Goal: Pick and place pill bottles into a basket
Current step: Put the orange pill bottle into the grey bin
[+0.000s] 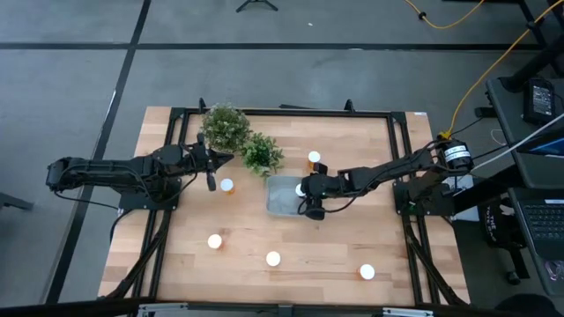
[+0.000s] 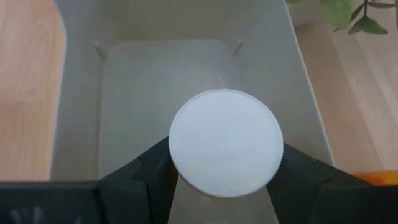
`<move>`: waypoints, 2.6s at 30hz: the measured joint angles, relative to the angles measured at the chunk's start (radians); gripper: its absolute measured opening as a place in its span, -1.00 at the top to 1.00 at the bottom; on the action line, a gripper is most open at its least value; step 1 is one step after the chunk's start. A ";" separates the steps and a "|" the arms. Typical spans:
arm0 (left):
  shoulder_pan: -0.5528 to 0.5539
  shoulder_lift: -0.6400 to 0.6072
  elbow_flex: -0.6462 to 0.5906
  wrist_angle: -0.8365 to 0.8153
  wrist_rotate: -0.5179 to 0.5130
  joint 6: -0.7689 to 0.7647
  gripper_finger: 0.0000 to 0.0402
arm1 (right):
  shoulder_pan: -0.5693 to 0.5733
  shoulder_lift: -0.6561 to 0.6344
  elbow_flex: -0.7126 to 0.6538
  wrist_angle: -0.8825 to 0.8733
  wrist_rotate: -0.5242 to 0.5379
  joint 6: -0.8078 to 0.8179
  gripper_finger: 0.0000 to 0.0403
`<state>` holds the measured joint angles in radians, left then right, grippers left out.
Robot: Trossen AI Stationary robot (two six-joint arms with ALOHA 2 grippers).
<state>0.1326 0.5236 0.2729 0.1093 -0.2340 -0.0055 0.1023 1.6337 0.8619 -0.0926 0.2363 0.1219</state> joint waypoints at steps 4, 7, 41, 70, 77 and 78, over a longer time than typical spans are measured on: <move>0.000 0.000 0.000 0.000 0.000 0.000 0.97 | 0.000 0.000 0.002 -0.018 0.000 0.004 -0.03; 0.000 0.000 0.000 0.000 0.000 0.000 0.97 | 0.000 0.000 0.002 -0.036 0.020 0.011 -0.03; 0.000 0.000 0.000 0.000 0.000 -0.009 0.97 | 0.000 0.000 0.002 -0.064 0.033 0.033 -0.19; 0.000 0.000 0.000 0.000 0.001 -0.011 0.97 | 0.000 -0.126 0.002 -0.103 0.085 0.026 -0.35; 0.000 0.000 0.000 0.000 0.008 -0.010 0.97 | 0.000 -0.138 0.002 -0.059 0.071 -0.051 -0.35; 0.000 0.000 0.000 0.000 0.013 -0.009 0.97 | 0.000 -0.148 0.002 -0.032 0.069 -0.073 -0.35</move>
<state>0.1326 0.5240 0.2729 0.1093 -0.2208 -0.0149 0.1024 1.4853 0.8642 -0.1242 0.3050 0.0491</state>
